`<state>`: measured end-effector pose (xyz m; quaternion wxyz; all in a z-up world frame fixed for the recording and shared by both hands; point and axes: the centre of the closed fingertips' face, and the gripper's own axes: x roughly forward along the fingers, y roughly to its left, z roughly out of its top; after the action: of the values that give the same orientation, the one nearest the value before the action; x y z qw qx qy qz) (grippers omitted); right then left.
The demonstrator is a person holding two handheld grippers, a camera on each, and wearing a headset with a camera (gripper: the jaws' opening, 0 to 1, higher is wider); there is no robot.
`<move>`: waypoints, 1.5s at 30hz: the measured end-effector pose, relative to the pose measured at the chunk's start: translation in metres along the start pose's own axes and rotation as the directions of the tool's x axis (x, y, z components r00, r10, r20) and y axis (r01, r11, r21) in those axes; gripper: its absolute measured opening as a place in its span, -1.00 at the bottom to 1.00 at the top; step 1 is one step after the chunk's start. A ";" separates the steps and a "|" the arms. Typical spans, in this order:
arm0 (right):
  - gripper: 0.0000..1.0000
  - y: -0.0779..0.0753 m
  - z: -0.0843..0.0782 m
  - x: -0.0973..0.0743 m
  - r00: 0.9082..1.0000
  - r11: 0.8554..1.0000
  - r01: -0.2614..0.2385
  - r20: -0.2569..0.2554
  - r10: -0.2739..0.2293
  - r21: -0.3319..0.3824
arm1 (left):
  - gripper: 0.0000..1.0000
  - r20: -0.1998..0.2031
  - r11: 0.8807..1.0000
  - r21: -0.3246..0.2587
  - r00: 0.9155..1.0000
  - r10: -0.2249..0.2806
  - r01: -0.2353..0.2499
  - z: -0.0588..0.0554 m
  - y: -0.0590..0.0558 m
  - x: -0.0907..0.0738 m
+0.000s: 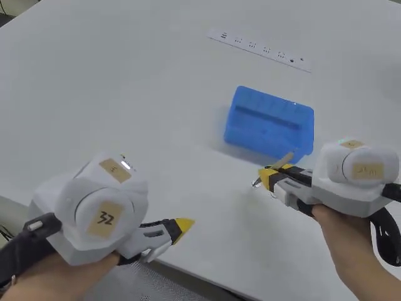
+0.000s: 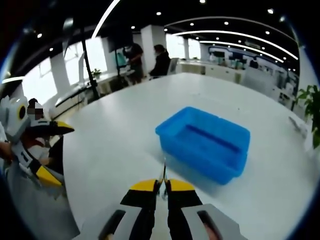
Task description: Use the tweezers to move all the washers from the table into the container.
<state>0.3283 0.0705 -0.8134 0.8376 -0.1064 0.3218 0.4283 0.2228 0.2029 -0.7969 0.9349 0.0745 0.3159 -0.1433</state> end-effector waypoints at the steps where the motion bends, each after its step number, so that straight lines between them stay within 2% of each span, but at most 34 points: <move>1: -0.92 0.000 0.000 0.000 1.000 1.000 -0.002 0.001 0.002 0.003 | 0.77 -0.001 1.000 -0.001 1.000 0.000 0.000 0.000 0.000 0.000; 5: -0.92 -0.002 -0.004 0.004 1.000 1.000 0.008 -0.020 -0.009 -0.017 | 0.77 -0.001 1.000 0.001 1.000 0.001 -0.001 0.000 0.000 0.000; 12: -0.93 -0.002 -0.004 0.005 1.000 1.000 0.001 -0.007 -0.001 -0.012 | 0.77 -0.001 1.000 -0.001 1.000 0.003 -0.003 0.000 0.000 0.000; 14: -0.94 -0.001 -0.005 0.004 1.000 0.999 0.011 -0.006 -0.011 -0.045 | 0.77 -0.003 1.000 0.001 1.000 0.002 -0.002 0.000 0.000 0.000; 17: -0.94 -0.003 -0.006 0.004 1.000 0.999 0.011 -0.009 -0.012 -0.050 | 0.77 -0.001 1.000 0.002 1.000 0.002 -0.002 0.000 0.000 0.000; 21: -0.94 -0.004 -0.005 0.005 1.000 0.999 0.006 -0.027 -0.007 -0.050 | 0.77 -0.003 1.000 0.003 1.000 0.002 -0.002 0.000 0.000 0.000; 25: -0.94 -0.004 -0.005 0.004 0.999 0.997 0.007 -0.040 -0.011 -0.079 | 0.79 0.009 1.000 -0.003 1.000 -0.007 0.007 0.002 -0.001 0.000; 29: -0.94 -0.003 0.002 -0.001 1.000 0.996 0.003 -0.029 -0.006 -0.085 | 0.83 0.032 1.000 -0.017 0.999 -0.014 0.014 0.006 -0.002 -0.001; 39: -0.94 -0.005 0.030 -0.016 1.000 0.996 -0.002 0.023 0.004 -0.092 | 0.84 0.044 1.000 -0.013 0.999 -0.012 0.013 0.008 -0.002 -0.002; 45: -0.94 -0.006 0.044 -0.020 0.999 0.993 0.002 0.043 0.003 -0.121 | 0.85 0.047 1.000 -0.012 0.999 -0.015 0.015 0.008 -0.002 -0.002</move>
<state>0.3444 0.0737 -0.7672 0.8363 -0.1476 0.2771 0.4495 0.2248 0.1993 -0.7893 0.9415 0.0628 0.2952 -0.1501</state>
